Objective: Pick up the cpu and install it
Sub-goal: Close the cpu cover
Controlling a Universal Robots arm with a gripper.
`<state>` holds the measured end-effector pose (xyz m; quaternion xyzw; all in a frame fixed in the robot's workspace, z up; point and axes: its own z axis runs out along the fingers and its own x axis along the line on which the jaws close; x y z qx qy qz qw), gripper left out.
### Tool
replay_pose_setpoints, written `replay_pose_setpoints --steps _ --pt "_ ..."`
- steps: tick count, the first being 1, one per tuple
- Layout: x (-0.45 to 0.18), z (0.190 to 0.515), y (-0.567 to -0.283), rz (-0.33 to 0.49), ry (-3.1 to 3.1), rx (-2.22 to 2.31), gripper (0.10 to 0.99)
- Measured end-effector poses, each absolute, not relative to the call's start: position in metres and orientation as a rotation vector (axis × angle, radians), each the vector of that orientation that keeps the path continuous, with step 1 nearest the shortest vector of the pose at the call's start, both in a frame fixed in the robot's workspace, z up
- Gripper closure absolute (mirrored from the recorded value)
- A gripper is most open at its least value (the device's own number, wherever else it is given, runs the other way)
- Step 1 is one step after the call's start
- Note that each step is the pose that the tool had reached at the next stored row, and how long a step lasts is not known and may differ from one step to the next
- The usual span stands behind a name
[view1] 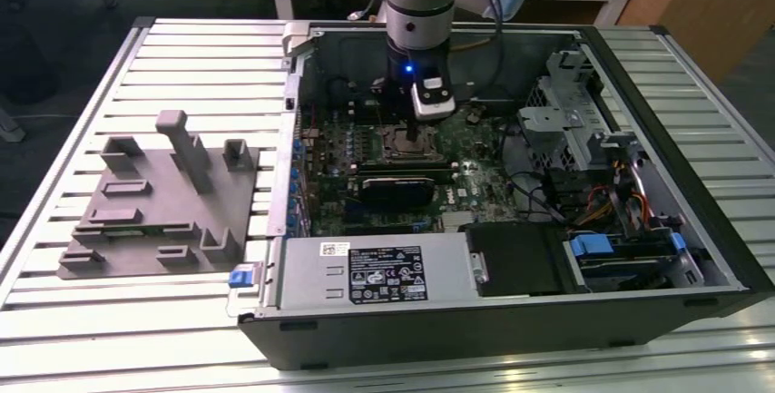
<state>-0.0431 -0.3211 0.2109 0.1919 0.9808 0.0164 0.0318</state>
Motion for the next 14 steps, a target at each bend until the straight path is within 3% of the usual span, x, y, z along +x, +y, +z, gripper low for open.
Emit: replay_pose_setpoints --steps 14 --pt "-0.0431 0.2107 -0.3211 0.057 3.075 0.202 0.98"
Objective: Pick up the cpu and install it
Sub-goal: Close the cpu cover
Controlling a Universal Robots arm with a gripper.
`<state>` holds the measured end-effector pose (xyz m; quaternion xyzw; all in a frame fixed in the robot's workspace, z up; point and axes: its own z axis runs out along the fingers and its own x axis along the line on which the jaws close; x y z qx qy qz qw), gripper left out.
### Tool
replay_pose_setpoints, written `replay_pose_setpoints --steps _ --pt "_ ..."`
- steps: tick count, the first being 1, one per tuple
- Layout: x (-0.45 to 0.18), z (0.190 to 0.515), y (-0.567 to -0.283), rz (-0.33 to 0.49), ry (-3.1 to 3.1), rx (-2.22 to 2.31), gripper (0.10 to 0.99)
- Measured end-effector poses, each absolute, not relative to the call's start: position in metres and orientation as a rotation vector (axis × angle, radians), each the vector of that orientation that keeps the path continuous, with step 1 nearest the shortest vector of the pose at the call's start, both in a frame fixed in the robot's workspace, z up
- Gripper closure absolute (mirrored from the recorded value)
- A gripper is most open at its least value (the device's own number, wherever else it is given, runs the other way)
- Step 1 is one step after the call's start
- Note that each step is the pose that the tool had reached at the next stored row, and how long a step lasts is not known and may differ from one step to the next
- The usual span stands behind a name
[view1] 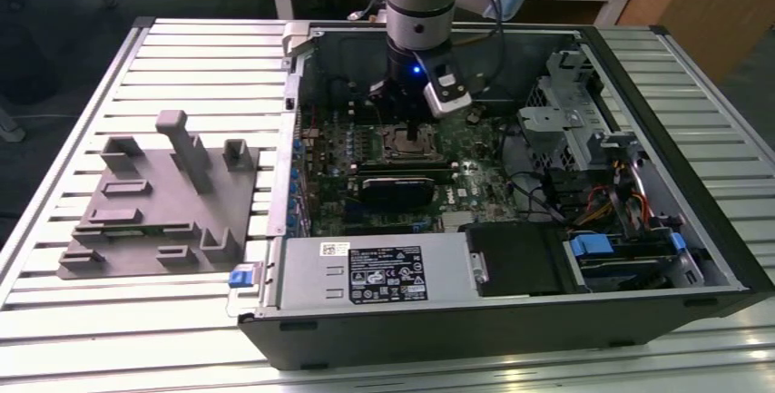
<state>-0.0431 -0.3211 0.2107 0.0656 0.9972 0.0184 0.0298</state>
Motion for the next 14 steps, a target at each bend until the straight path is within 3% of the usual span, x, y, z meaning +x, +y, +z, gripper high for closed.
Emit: replay_pose_setpoints --steps 14 --pt "-0.0428 0.2107 -0.3211 0.056 3.101 0.139 0.98"
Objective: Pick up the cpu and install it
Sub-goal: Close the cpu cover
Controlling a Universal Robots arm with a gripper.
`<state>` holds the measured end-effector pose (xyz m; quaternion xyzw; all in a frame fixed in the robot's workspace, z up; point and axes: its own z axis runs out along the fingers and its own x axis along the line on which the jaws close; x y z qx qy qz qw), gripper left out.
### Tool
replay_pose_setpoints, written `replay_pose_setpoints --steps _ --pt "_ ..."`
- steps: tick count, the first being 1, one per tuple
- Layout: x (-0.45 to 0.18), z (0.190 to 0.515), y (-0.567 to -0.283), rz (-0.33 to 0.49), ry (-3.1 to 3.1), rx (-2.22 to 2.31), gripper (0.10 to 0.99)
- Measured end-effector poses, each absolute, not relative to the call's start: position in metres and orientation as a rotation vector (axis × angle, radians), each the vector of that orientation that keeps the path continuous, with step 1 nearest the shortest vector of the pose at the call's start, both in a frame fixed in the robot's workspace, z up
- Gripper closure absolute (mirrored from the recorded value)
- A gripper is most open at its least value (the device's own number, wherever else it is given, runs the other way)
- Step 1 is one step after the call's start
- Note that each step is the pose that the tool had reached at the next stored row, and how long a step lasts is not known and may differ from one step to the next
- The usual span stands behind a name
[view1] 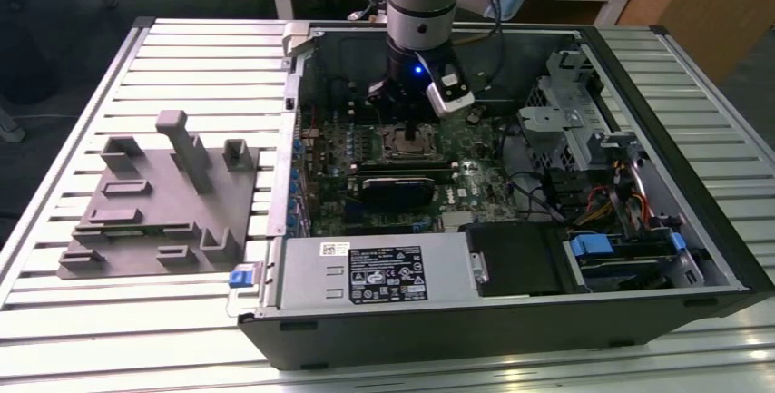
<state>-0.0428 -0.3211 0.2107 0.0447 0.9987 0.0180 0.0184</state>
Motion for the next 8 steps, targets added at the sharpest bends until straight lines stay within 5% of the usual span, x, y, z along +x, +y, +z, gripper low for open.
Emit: replay_pose_setpoints --steps 8 --pt "-0.043 0.221 -0.321 0.056 3.101 0.139 0.98"
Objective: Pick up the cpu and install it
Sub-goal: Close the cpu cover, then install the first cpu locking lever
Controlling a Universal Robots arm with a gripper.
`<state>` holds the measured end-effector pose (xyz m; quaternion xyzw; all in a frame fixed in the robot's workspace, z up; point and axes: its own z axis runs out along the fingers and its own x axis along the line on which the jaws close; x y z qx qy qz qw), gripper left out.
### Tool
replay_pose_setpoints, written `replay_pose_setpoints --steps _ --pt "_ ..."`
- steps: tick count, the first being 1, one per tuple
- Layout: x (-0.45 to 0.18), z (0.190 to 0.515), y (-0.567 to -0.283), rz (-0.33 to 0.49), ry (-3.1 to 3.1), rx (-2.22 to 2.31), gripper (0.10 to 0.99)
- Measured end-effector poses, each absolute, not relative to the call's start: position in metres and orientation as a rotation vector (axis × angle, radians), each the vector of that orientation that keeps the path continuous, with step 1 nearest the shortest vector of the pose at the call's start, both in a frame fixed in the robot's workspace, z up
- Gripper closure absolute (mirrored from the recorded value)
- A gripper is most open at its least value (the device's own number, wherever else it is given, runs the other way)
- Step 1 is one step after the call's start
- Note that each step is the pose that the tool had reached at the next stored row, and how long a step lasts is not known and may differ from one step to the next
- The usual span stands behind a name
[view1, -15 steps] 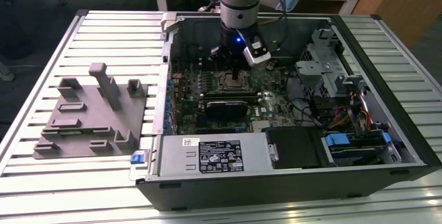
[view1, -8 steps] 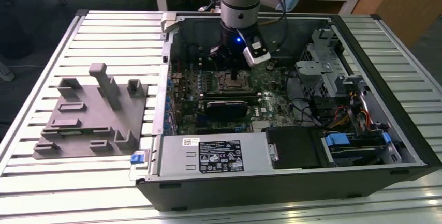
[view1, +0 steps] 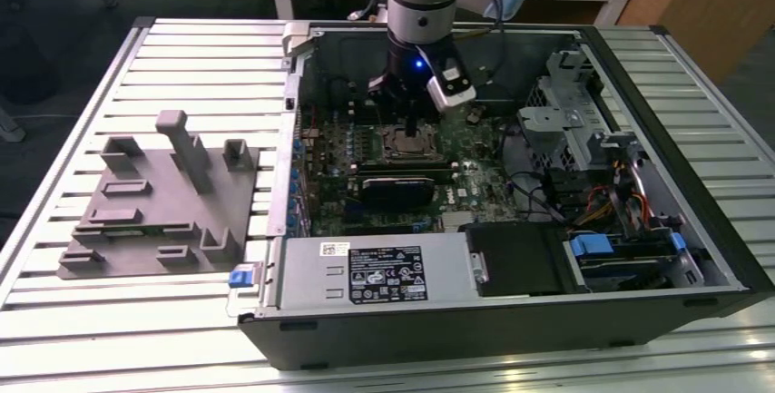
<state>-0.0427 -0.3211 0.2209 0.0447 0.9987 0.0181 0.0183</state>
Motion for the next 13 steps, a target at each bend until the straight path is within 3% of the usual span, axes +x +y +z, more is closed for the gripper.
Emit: replay_pose_setpoints --steps 13 --pt "-0.043 0.235 -0.321 0.056 3.102 0.139 0.98"
